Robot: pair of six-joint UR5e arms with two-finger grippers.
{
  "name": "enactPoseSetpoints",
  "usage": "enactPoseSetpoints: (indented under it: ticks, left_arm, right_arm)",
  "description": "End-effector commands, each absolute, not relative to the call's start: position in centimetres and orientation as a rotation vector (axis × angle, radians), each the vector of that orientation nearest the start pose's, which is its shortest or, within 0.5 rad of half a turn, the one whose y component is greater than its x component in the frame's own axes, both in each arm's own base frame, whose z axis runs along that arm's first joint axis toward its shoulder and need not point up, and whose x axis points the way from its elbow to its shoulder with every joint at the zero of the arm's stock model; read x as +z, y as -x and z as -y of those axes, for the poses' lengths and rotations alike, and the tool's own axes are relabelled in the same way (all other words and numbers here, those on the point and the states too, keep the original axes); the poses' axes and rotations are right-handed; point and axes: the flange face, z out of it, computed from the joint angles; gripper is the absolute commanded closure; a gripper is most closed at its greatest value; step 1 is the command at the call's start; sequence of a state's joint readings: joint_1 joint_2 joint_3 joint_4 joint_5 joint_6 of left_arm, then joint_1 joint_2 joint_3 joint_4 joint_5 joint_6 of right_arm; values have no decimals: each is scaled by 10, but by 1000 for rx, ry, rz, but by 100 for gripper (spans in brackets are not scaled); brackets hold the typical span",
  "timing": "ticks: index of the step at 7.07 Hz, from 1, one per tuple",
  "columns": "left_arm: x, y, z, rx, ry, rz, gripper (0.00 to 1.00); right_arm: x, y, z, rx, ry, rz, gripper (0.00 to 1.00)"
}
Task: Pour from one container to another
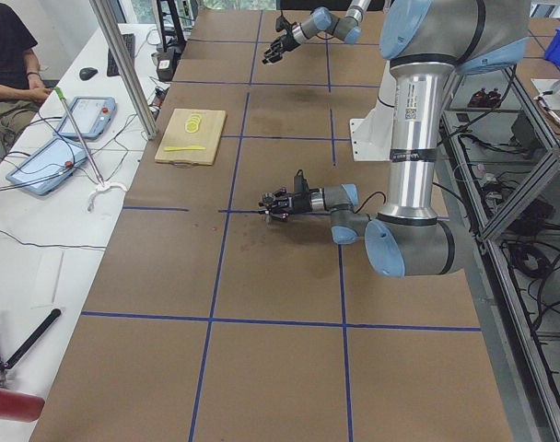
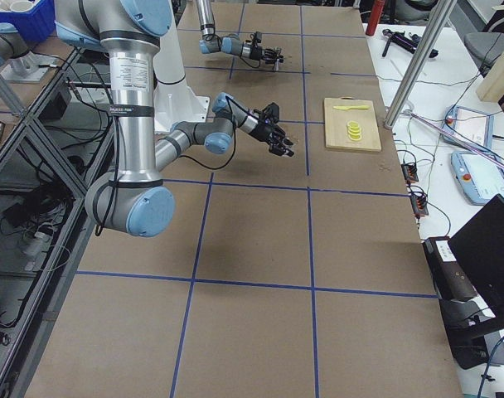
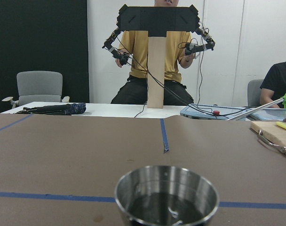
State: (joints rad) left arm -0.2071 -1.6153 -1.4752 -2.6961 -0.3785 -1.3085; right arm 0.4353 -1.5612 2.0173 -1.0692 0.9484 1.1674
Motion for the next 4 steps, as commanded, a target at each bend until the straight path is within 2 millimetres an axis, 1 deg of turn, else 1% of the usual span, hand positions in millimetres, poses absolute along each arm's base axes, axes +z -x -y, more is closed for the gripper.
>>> enactPoseSetpoints:
  ticks: [1,2,4]
  left_arm:
    - [536,-433,322,-588,-1241,-678,4]
    - [536,-433,322,-587,-1235,-683,0]
    - [529,-432,320,-576,-1205,-716,0]
  right_arm:
    - [385,355,371,319,-908,598,100]
    - [384,356,371,319,-910,599,100]
    - [386,359,369,315,-914,595,100]
